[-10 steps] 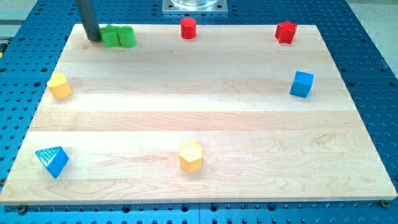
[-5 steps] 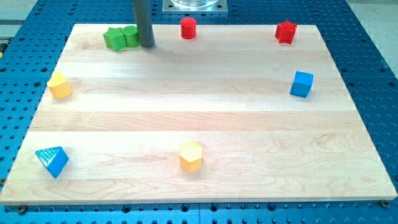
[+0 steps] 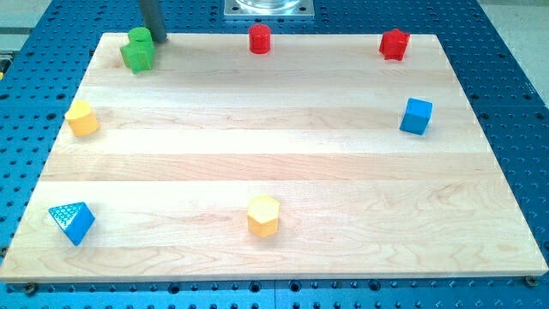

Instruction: Move the green blocks to the top left of the board

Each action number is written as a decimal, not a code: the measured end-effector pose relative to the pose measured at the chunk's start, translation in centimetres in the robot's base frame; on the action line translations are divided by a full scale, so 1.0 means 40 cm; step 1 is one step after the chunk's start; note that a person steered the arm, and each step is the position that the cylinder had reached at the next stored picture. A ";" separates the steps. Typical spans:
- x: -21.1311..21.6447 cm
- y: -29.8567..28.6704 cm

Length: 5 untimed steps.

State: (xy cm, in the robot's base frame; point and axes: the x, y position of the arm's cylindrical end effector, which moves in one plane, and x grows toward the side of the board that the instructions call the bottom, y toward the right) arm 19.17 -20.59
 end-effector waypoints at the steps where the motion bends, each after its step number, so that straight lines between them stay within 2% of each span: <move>1: -0.002 -0.085; 3: 0.017 -0.215; 4: 0.085 -0.230; 5: 0.131 -0.164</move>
